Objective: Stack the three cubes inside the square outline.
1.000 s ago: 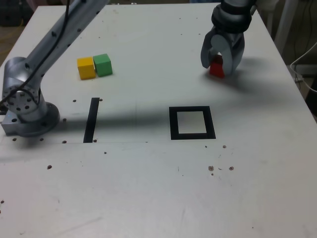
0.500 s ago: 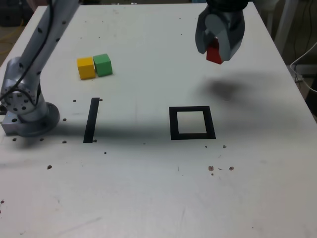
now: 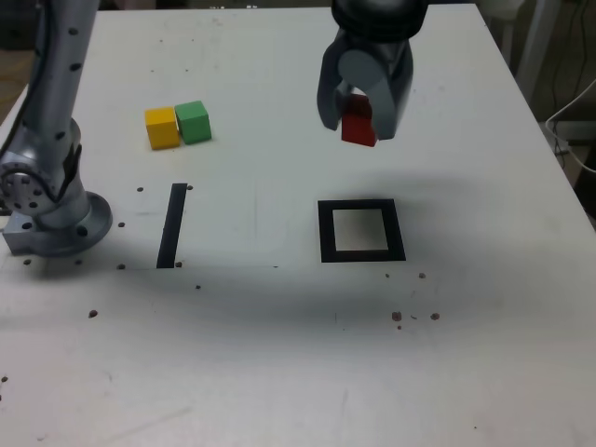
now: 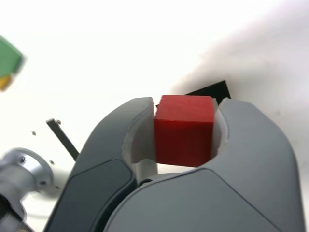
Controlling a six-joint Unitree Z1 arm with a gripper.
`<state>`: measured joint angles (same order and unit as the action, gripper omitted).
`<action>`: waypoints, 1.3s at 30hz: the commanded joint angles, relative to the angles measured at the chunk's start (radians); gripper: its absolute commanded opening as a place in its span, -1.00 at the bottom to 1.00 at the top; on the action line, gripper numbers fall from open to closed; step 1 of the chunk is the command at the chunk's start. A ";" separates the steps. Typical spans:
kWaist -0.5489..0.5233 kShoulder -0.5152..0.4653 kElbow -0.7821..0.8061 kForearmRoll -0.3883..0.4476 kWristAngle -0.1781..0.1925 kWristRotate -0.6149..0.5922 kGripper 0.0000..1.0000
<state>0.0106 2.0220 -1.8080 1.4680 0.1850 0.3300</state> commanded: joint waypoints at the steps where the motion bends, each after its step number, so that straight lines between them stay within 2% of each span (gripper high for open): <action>1: -0.031 -0.035 0.034 -0.011 -0.014 -0.113 -0.41; 6: -0.066 -0.048 0.109 -0.069 -0.069 -0.237 -0.41; 10: -0.078 -0.043 0.176 -0.135 -0.114 -0.275 -0.41; 13: -0.087 -0.037 0.207 -0.165 -0.133 -0.289 -0.41; 31: -0.093 0.047 0.214 -0.205 -0.138 -0.286 -0.41; 39: -0.093 0.085 0.222 -0.234 -0.152 -0.289 -0.40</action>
<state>-0.0816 2.0975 -1.5911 1.2405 0.0338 0.0431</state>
